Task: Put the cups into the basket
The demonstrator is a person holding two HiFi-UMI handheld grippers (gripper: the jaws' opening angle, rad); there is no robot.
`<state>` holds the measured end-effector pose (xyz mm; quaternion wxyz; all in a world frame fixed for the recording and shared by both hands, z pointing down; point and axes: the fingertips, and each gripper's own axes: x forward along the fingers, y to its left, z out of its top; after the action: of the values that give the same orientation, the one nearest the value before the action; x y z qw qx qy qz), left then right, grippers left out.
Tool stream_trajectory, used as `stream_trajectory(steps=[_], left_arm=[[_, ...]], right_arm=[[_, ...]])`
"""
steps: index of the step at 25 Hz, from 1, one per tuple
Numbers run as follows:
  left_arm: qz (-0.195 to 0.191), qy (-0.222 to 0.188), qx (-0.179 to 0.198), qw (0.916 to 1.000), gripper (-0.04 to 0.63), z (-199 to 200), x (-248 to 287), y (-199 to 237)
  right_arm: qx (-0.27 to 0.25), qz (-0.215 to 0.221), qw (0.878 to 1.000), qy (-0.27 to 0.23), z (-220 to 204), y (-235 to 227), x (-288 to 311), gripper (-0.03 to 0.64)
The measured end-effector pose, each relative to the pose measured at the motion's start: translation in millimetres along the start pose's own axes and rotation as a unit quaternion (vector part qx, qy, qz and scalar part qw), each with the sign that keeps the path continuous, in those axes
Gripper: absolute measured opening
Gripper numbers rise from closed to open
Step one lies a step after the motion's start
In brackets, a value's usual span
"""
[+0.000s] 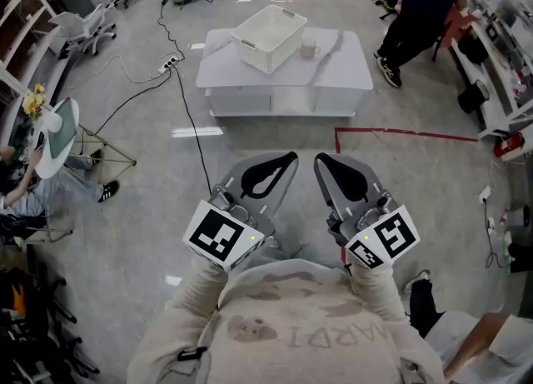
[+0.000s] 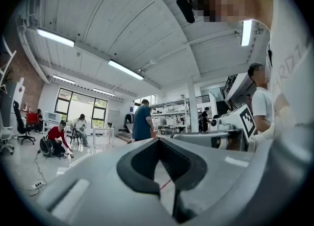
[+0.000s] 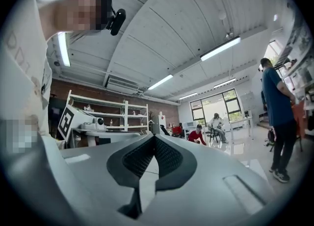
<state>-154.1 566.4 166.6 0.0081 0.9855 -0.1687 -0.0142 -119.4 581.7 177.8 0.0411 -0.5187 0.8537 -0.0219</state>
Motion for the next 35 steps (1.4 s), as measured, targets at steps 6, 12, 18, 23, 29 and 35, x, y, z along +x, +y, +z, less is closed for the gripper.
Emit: stream_trajectory(steps=[6,12,18,23,29,35], left_arm=[[-0.005,0.001,-0.020,0.9998,0.000,-6,20,16],[0.015,0.008,-0.021,0.9996,0.000,-14,61,45],[0.040,0.009,-0.020,0.9989,0.000,-10,140,77],[0.059,0.004,-0.018,0.9981,0.000,-3,211,96],[0.089,-0.017,-0.013,0.9958,0.000,-2,285,111],[0.113,-0.027,-0.012,0.9931,0.000,-6,331,124]], right_arm=[[0.003,0.006,1.000,0.013,-4,-14,5,0.025],[0.013,0.016,1.000,0.002,-6,-66,26,0.025],[0.014,0.041,0.999,0.002,5,-148,48,0.025],[0.010,0.061,0.998,0.004,19,-223,57,0.025],[-0.004,0.085,0.996,0.012,25,-301,59,0.025],[0.011,0.091,0.996,0.010,20,-359,60,0.025]])
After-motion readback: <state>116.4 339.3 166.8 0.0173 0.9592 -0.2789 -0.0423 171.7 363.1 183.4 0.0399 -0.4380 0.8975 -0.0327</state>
